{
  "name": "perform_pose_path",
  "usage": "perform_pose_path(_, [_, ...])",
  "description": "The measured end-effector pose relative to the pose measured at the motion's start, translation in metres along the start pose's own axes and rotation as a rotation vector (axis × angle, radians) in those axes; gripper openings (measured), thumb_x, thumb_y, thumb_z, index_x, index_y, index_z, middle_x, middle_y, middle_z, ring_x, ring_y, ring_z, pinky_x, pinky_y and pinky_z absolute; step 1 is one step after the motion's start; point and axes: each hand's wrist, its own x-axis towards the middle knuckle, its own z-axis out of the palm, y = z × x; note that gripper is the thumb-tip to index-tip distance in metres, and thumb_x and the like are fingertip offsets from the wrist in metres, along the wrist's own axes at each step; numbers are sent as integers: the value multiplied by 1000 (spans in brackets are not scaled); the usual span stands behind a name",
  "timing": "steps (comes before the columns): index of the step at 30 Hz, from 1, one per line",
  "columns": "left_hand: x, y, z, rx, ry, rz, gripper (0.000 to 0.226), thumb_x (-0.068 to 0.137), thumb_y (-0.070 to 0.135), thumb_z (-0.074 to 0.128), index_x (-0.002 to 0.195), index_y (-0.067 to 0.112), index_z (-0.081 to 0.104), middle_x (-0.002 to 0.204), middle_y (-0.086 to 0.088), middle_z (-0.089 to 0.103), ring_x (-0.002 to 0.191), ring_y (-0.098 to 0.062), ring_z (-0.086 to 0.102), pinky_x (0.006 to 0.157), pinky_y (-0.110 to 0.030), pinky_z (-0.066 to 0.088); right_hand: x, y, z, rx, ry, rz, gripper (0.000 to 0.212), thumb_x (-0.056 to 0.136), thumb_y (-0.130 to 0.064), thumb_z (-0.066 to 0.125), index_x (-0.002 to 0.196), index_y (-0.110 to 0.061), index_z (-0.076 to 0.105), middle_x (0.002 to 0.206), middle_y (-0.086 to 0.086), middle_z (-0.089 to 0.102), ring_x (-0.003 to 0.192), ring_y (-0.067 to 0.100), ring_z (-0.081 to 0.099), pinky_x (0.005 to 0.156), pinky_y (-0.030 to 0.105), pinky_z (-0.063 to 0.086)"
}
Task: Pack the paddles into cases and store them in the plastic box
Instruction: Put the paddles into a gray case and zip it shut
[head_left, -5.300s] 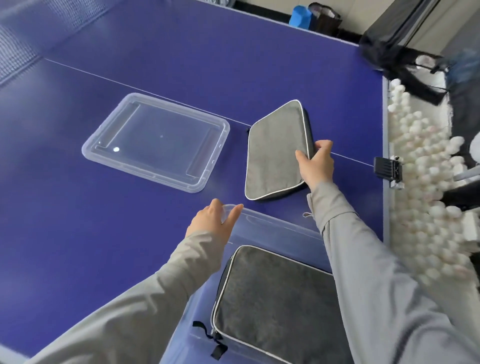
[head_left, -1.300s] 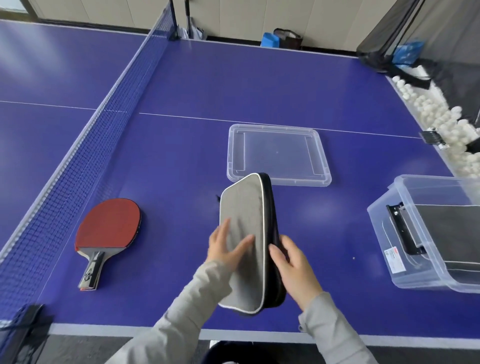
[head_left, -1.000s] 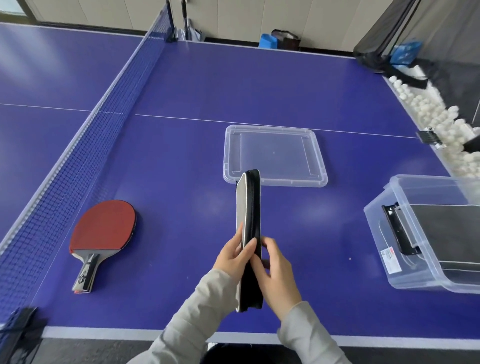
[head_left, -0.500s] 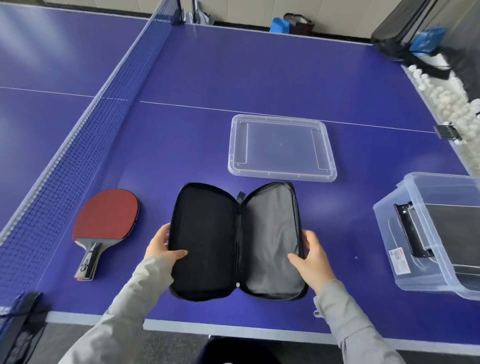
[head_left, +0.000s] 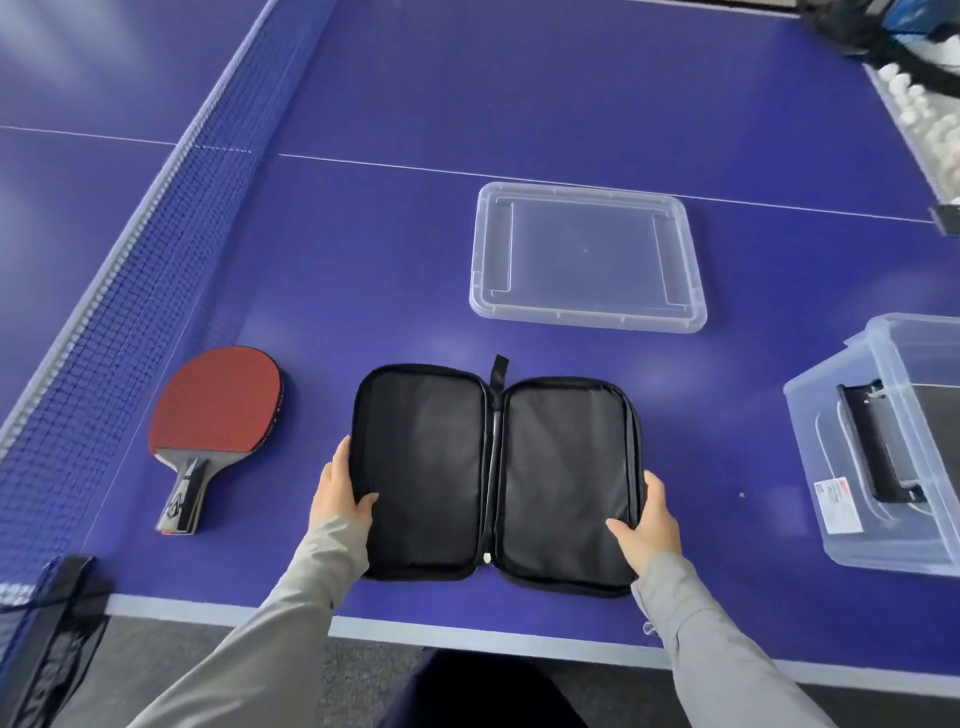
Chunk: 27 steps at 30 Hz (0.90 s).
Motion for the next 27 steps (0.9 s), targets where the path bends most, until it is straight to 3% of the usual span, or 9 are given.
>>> perform_pose_path(2, [-1,-7,3,155,24,36,78,83,11,67,148,15,25,130,-13,45,117,-31,46,99,-39,38,1,5,4,-57,26,-42,82,83,-4,66,148,-20,18,146,11,37,134,31,35,107,41,32])
perform_pose_path(4, [-2,-13,5,356,75,90,74,85,23,67,147,13,29,137,-12,43,119,-32,42,97,-41,35,0,7,5,-186,95,-129,86,80,-7,70,149,-20,19,141,13,38,131,31,34,103,43,35])
perform_pose_path(7, [-7,-22,8,564,112,178,68,89,36,59,147,16,30,155,-6,26,137,-28,31,102,-42,29,-4,12,5,-516,149,-321,80,80,-21,72,147,-23,29,150,7,31,133,28,33,95,45,39])
perform_pose_path(11, [-12,-30,11,629,97,233,68,92,42,52,149,17,25,158,-4,16,145,-25,20,108,-43,26,-9,25,9,-791,51,-409,67,89,-47,54,147,-30,26,158,-7,12,146,20,9,106,39,26])
perform_pose_path(15, [-9,-33,-2,648,105,207,71,92,56,37,151,22,19,159,-1,11,146,-21,14,111,-42,22,-10,32,6,-793,-24,-364,71,91,-54,46,149,-33,12,159,-11,0,147,17,-1,111,36,19])
perform_pose_path(18, [-6,-47,-29,542,268,120,71,89,45,56,148,15,30,157,-6,21,143,-27,23,107,-50,26,-12,31,3,-766,-46,-361,73,91,-53,47,150,-32,10,159,-11,-1,147,16,-1,112,37,20])
perform_pose_path(22, [8,-85,-73,464,438,-106,81,81,36,68,145,8,27,154,-12,24,140,-33,23,104,-55,24,-15,30,-1,-763,-40,-354,73,91,-51,49,150,-31,10,159,-10,-1,147,15,0,112,38,21])
perform_pose_path(27, [35,-109,-112,398,332,-310,78,76,42,73,134,3,38,132,-25,43,124,-43,38,97,-58,35,-21,31,-4,-728,-30,-331,75,90,-49,53,150,-29,12,159,-8,1,147,15,2,111,39,22])
